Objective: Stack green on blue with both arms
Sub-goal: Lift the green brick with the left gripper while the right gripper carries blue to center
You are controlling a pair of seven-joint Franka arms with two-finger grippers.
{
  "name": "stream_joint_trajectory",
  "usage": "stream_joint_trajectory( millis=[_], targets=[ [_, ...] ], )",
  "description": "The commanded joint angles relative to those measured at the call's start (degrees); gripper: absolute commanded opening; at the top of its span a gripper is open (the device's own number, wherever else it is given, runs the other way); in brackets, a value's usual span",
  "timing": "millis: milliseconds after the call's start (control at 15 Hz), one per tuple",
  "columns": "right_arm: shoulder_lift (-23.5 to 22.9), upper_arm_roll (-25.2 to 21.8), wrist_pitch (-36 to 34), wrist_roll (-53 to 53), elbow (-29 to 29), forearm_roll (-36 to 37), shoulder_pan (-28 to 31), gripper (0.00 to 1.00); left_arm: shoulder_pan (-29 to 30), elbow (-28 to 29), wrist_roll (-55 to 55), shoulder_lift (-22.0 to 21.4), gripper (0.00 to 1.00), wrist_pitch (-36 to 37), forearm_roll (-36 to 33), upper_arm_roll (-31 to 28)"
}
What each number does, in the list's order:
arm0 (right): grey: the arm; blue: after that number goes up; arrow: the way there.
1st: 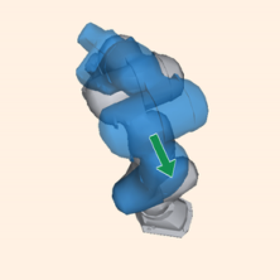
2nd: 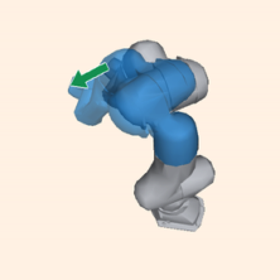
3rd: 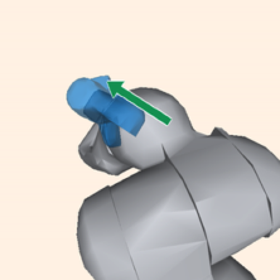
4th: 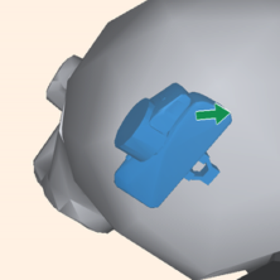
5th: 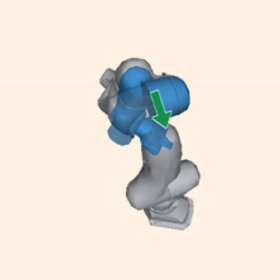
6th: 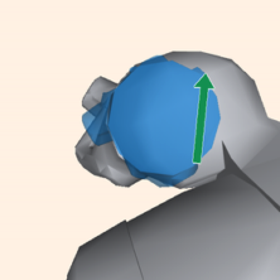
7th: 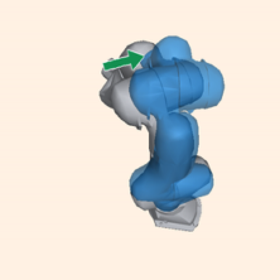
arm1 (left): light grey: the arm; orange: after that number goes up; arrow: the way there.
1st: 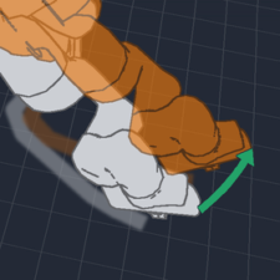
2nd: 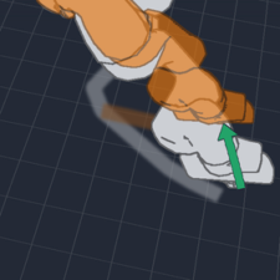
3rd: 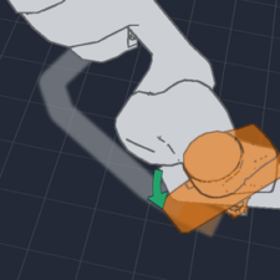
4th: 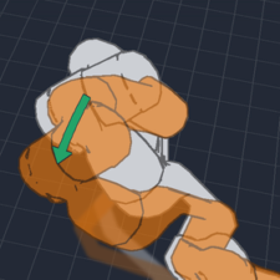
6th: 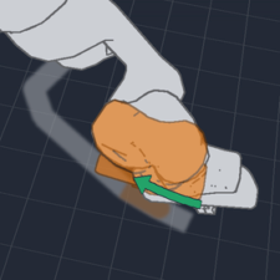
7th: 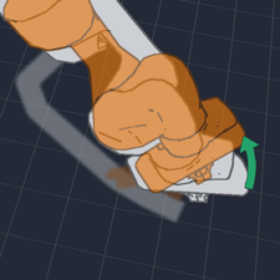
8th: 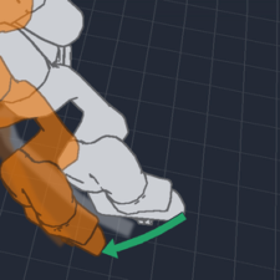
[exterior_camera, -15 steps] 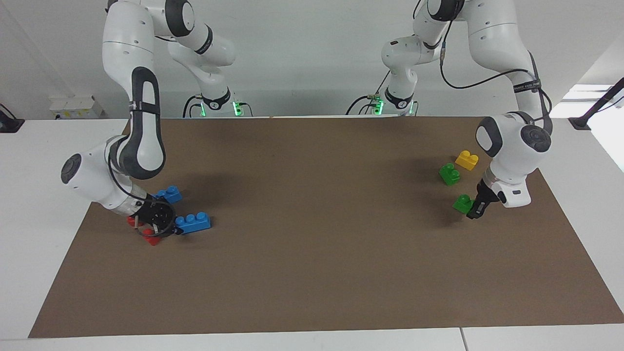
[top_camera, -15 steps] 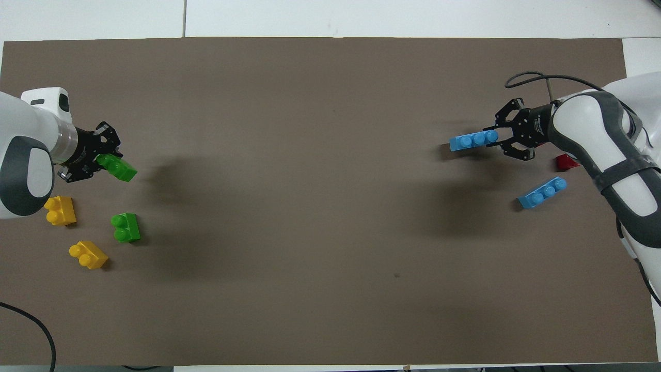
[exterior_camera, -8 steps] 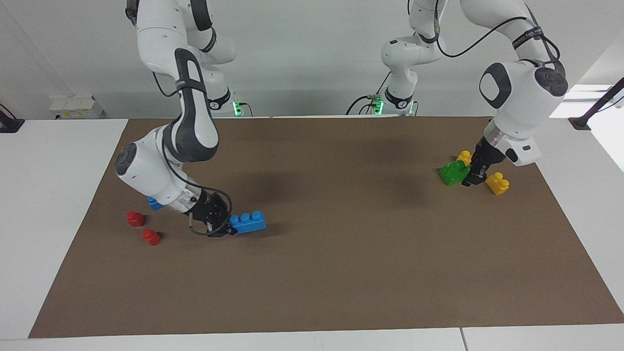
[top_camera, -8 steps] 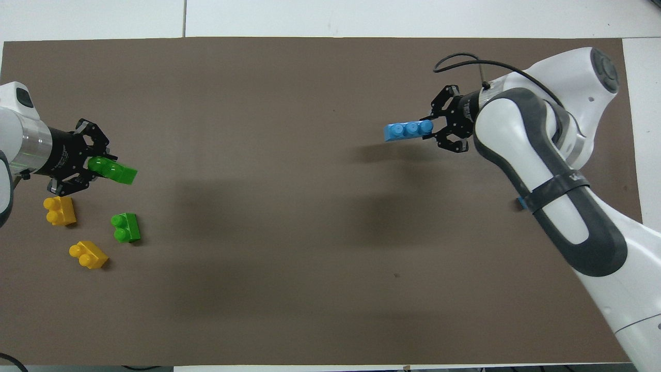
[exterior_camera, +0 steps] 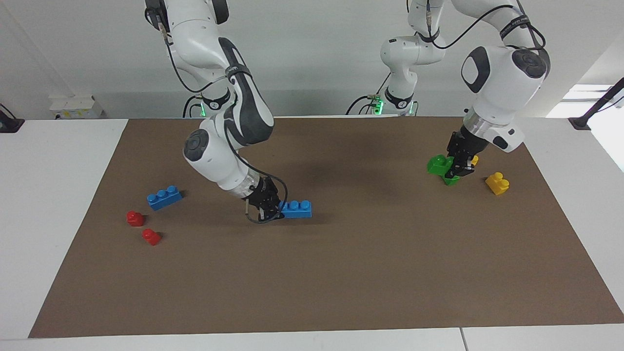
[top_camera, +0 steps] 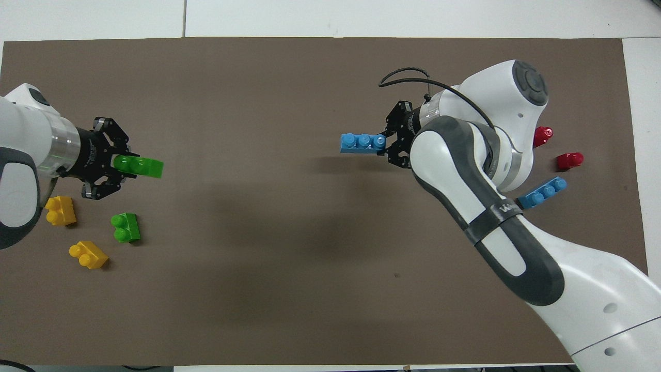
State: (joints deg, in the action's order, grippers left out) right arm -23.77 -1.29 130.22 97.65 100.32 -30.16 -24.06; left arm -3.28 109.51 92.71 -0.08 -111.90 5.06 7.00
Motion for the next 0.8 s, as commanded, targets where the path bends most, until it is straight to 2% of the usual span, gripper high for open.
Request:
stream_joint_trajectory(
  millis=[0,266,532,731],
  targets=[
    [2.94,-0.21,2.84,1.32,5.92,4.30,-0.81,0.00,-2.95,0.44,5.80,-0.80,0.00,-0.07,-1.80,-0.77],
    [4.26,-0.12,5.05,-3.42,10.06,5.37,-2.13,0.00,-8.30,1.23,11.60,-0.45,0.00,-2.26,-2.07,-0.76],
    [4.88,-0.03,5.92,-5.28,11.82,5.37,-2.13,0.00,-12.79,1.23,17.40,1.83,0.00,-4.29,-2.16,-0.76],
    [5.05,-0.03,10.49,-6.51,14.10,4.76,-2.04,0.00,-16.57,0.70,23.02,4.47,0.00,-5.86,-3.55,-0.76]
  ],
)
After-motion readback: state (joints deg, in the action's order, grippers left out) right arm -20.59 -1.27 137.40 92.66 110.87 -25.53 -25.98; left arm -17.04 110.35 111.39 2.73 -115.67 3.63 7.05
